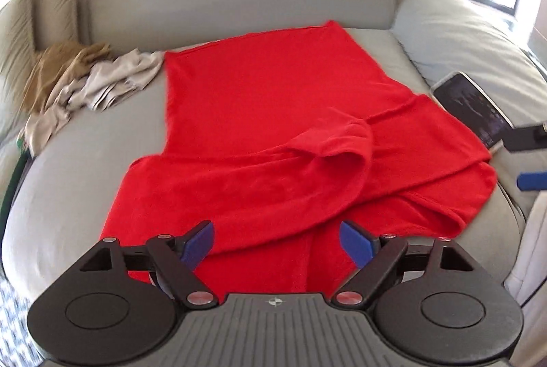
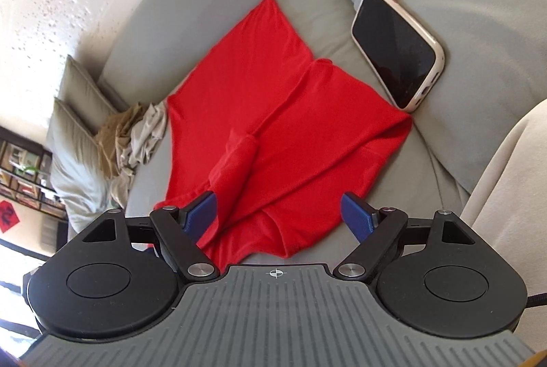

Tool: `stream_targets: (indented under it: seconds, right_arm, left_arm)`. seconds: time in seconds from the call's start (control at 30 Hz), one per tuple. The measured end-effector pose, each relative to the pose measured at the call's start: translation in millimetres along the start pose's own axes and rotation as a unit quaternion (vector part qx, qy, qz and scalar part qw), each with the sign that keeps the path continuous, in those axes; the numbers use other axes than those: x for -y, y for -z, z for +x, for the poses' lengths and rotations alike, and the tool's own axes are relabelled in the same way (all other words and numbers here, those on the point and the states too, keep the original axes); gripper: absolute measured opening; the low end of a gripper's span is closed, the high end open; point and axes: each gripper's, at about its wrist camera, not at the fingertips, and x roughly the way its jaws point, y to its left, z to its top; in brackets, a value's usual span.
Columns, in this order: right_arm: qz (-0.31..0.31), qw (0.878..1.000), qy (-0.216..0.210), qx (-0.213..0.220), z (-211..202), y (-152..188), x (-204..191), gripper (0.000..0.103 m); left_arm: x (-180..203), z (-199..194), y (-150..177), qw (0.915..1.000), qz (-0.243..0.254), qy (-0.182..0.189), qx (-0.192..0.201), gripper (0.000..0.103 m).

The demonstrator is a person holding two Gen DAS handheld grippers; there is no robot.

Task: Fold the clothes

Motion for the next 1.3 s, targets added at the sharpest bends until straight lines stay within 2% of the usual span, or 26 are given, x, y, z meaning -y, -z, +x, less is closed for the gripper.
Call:
stream_targets:
  seconds: [0.07, 0.17, 0.23, 0.27, 0.3, 0.33, 0.4, 0.47, 0.5, 0.57, 0.63, 0.7, 0.73, 0.77, 0.8, 0.83, 0.87, 0.97, 1.03, 1.1, 1.13, 1.17, 1.3]
  right_arm:
    - [-0.030, 0.999, 0.009, -0.016, 14, -3, -14, 0.084]
    - [-0.109, 0.994, 0.013, -0.028, 36, -11, -49, 0.078]
    - [-0.179, 0.984, 0.008, -0.006, 49, -15, -81, 0.074]
    - [-0.212, 0.977, 0.005, 0.008, 55, -16, -96, 0.066]
    - [-0.241, 0.970, 0.004, 0.021, 63, -16, -109, 0.058]
    - [-0.261, 0.965, 0.005, 0.030, 74, -15, -119, 0.056]
    - [-0.290, 0.957, 0.011, 0.030, 99, -11, -134, 0.056]
    - [-0.336, 0.940, 0.047, 0.017, 121, 0, -145, 0.061]
    - [-0.360, 0.931, 0.066, 0.010, 132, 6, -150, 0.067]
    - [-0.413, 0.906, 0.094, 0.002, 147, 19, -156, 0.072]
    - [-0.457, 0.878, 0.143, 0.005, 162, 29, -162, 0.069]
    - [-0.477, 0.863, 0.166, 0.000, 174, 32, -165, 0.065]
    - [-0.479, 0.861, 0.168, -0.005, 178, 31, -165, 0.064]
    - [-0.480, 0.861, 0.169, -0.010, 181, 30, -165, 0.058]
    - [-0.470, 0.866, 0.172, -0.010, 180, 27, -163, 0.040]
    - [-0.458, 0.872, 0.175, -0.008, 178, 23, -160, 0.030]
    - [-0.445, 0.877, 0.179, -0.006, 176, 19, -158, 0.008]
    - [-0.371, 0.915, 0.152, 0.036, 139, 0, -139, 0.008]
    - [-0.322, 0.935, 0.135, 0.066, 109, -11, -120, 0.008]
    - [-0.243, 0.963, 0.113, 0.042, 91, -19, -88, 0.019]
    - [-0.212, 0.970, 0.112, 0.035, 84, -19, -73, 0.022]
    - [-0.184, 0.976, 0.114, 0.032, 77, -18, -59, 0.034]
    - [-0.072, 0.990, 0.121, 0.019, 51, -13, -3, 0.040]
  left_arm:
    - [-20, 5, -3, 0.9981, -0.061, -0.003, 0.006, 0.066]
    - [-44, 9, -9, 0.9915, -0.126, 0.007, 0.031, 0.053]
    - [-57, 21, -14, 0.9871, -0.160, -0.009, 0.008, 0.041]
    - [-60, 29, -15, 0.9855, -0.168, -0.021, -0.015, 0.034]
    - [-61, 36, -16, 0.9848, -0.169, -0.025, -0.032, 0.034]
    - [-62, 43, -15, 0.9847, -0.167, -0.024, -0.044, 0.034]
    - [-61, 50, -12, 0.9858, -0.154, -0.031, -0.058, 0.035]
    - [-60, 50, -9, 0.9881, -0.139, -0.030, -0.058, 0.038]
    - [-60, 49, -7, 0.9887, -0.135, -0.028, -0.058, 0.038]
    - [-61, 50, -4, 0.9892, -0.133, -0.025, -0.055, 0.040]
    - [-61, 50, -2, 0.9895, -0.132, -0.025, -0.053, 0.040]
    - [-59, 51, -2, 0.9901, -0.126, -0.028, -0.054, 0.040]
    - [-59, 52, -2, 0.9904, -0.123, -0.029, -0.055, 0.040]
    - [-59, 52, -3, 0.9906, -0.121, -0.030, -0.055, 0.040]
    - [-59, 52, -3, 0.9908, -0.120, -0.030, -0.055, 0.040]
    - [-59, 53, -3, 0.9909, -0.119, -0.030, -0.055, 0.040]
    - [-59, 53, -3, 0.9909, -0.119, -0.029, -0.056, 0.040]
    - [-60, 53, -3, 0.9905, -0.123, -0.028, -0.055, 0.041]
    - [-60, 52, -2, 0.9902, -0.125, -0.027, -0.054, 0.043]
    - [-60, 52, -1, 0.9906, -0.123, -0.028, -0.053, 0.043]
    - [-59, 52, 0, 0.9907, -0.123, -0.028, -0.051, 0.043]
    - [-59, 51, 1, 0.9907, -0.123, -0.028, -0.051, 0.043]
    - [-59, 51, 1, 0.9910, -0.120, -0.030, -0.052, 0.043]
